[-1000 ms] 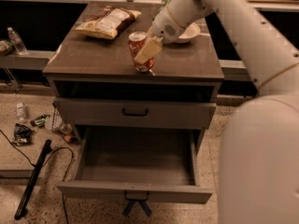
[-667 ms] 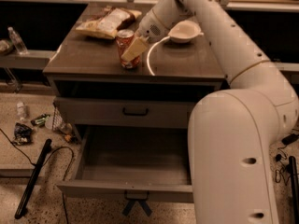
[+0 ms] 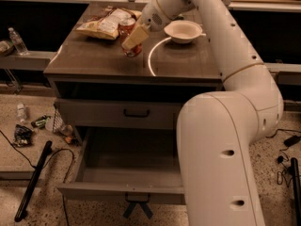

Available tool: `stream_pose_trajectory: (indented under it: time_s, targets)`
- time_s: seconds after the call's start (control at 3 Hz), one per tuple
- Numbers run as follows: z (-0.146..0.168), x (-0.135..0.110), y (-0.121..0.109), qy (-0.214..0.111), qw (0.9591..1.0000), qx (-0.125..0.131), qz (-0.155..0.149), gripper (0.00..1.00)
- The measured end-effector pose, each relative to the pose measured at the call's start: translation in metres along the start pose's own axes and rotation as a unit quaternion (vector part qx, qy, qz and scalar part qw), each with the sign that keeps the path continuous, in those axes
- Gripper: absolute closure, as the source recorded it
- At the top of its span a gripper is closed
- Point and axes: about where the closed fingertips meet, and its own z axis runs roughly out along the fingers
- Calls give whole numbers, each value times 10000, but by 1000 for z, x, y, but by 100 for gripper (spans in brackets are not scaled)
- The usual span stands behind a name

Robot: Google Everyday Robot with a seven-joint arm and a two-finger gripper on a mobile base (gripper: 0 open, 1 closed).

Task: Pick coke can from middle drawer and place on counter

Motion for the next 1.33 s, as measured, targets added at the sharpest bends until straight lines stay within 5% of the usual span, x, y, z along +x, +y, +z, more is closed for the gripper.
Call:
stream_pose_trajectory:
  time_s: [0.33,1.0,1.33]
  targets:
    - [-28,-17,-22,-522,9974,462,-174,0]
    - [-79,-4,-29,-911,9917,886,-218,0]
    - [-136,34,-15,-1184,9834,1366,-145,0]
